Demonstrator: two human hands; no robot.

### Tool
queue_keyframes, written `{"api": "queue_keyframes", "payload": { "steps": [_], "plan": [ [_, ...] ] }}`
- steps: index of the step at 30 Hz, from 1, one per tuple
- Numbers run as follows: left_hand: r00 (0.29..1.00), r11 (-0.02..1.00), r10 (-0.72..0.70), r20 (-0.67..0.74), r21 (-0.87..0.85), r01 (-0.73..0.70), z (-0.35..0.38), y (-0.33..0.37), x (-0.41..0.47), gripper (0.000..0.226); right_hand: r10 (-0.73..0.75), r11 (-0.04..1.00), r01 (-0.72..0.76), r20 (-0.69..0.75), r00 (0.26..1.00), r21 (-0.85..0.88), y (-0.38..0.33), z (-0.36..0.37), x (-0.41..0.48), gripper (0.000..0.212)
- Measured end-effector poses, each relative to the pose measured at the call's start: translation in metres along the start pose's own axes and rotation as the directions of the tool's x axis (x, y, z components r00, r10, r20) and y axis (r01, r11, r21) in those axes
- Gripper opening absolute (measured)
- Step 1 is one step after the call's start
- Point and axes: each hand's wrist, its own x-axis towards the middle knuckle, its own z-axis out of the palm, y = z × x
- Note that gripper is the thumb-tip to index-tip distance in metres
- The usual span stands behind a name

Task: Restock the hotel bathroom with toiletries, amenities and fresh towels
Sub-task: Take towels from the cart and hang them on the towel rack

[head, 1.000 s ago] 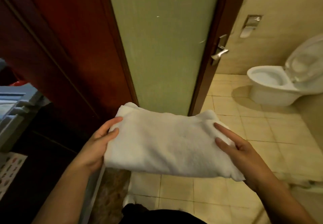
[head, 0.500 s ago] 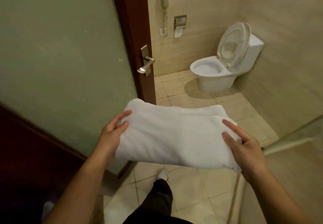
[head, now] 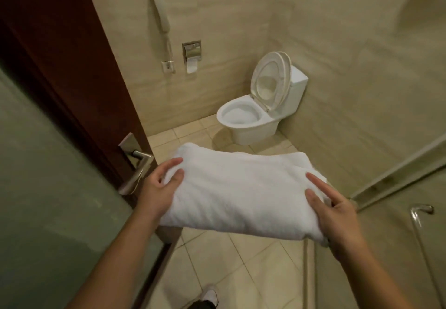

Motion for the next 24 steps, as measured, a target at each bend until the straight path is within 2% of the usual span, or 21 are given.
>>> {"api": "queue_keyframes", "payload": {
  "steps": [9,19,24],
  "plan": [
    [0.997,1.000,0.008,0.080,0.014,-0.009,0.049,0.028,0.086,0.018,0.057,0.997,-0.050,-0.111,0.992,0.064,-0.011,0.003,0.070,0.030],
    [0.987,0.997,0.081,0.138,-0.013,-0.080,0.141,0.075,0.183,0.022,-0.052,0.997,0.060,-0.167,0.985,0.039,-0.044,-0.023,0.187,0.031],
    [0.981,0.992,0.118,0.154,0.025,-0.123,0.200,0.116,0.230,0.024,-0.094,0.990,0.109,-0.158,0.983,0.093,-0.064,-0.051,0.261,0.028]
  ]
}}
